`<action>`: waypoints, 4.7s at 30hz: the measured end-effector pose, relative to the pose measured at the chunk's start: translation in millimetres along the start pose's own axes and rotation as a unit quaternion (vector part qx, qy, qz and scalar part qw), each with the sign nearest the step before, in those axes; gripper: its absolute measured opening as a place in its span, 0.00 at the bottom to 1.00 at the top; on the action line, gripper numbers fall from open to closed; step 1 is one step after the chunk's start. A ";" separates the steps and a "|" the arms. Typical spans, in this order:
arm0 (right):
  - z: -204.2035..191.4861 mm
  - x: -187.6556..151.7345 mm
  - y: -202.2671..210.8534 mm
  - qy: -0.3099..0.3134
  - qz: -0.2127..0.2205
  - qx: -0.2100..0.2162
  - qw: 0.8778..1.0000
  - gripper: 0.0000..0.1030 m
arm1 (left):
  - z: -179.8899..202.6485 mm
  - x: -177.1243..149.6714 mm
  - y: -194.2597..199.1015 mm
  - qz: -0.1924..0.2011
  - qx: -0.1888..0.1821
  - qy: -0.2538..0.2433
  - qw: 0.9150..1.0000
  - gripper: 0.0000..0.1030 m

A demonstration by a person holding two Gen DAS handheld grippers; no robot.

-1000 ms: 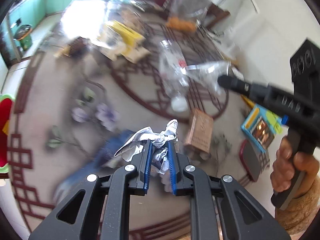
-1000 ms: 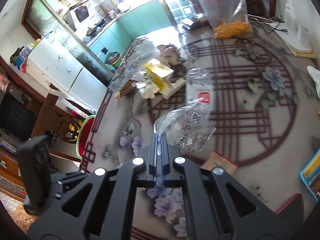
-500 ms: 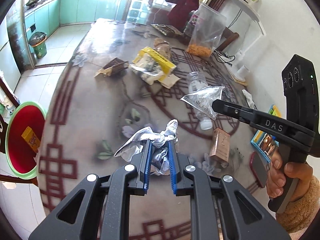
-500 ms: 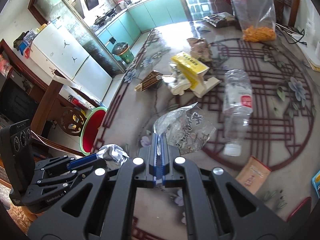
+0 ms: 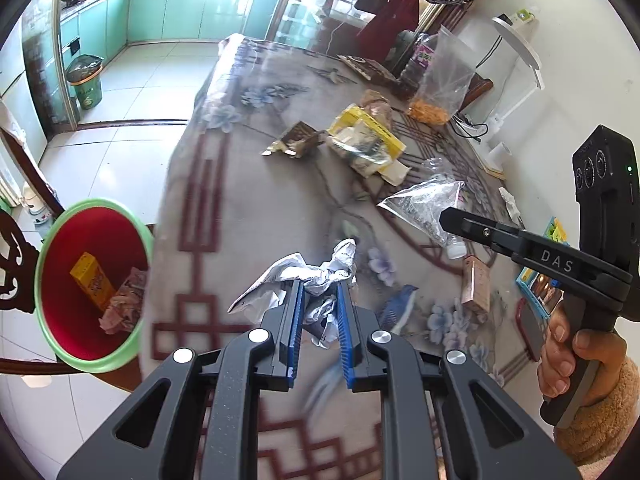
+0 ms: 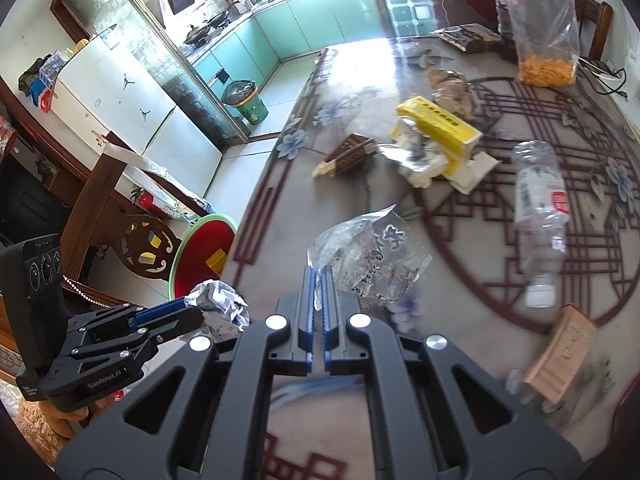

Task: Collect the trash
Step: 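Carry the silver foil and clear plastic bag over the red bin, then open both tools to drop the foil and plastic bag into the bin, then move both open tools back over the table, then grasp the brown cigarette box with the right tool while the left tool grasps the red-label water bottle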

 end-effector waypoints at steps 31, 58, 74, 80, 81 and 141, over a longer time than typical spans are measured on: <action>-138.8 52.3 -70.7 0.070 -0.028 0.024 0.997 0.03 | -170.7 56.2 36.4 0.028 0.042 0.085 0.995 0.14; -224.4 68.0 -118.4 0.139 -0.061 0.077 0.985 0.03 | -263.4 79.0 -5.2 0.003 0.130 0.120 0.984 0.16; -239.4 73.5 -128.3 0.144 -0.063 0.101 0.982 0.30 | -275.0 89.9 5.6 0.032 0.141 0.150 0.978 0.53; -236.8 76.8 -124.8 0.137 -0.053 0.095 0.985 0.43 | -279.1 92.3 25.3 0.055 0.150 0.159 0.974 0.54; -235.3 76.7 -124.5 0.133 -0.053 0.094 0.985 0.43 | -277.7 92.8 29.3 0.060 0.148 0.159 0.974 0.55; 248.2 -125.6 17.5 -0.143 -0.089 -0.174 0.970 0.54 | 221.7 22.4 -186.2 -0.067 0.045 -0.057 0.995 0.68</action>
Point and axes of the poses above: each gripper's, at about its wrist camera, not at the fingertips, and y roughly against the way its jaws point, z to its right, x to its top, the point moved 8 cm from there along -y, roughly the way its jaws point, and after that the axes turned 15 degrees about y, right-handed, at the moved point
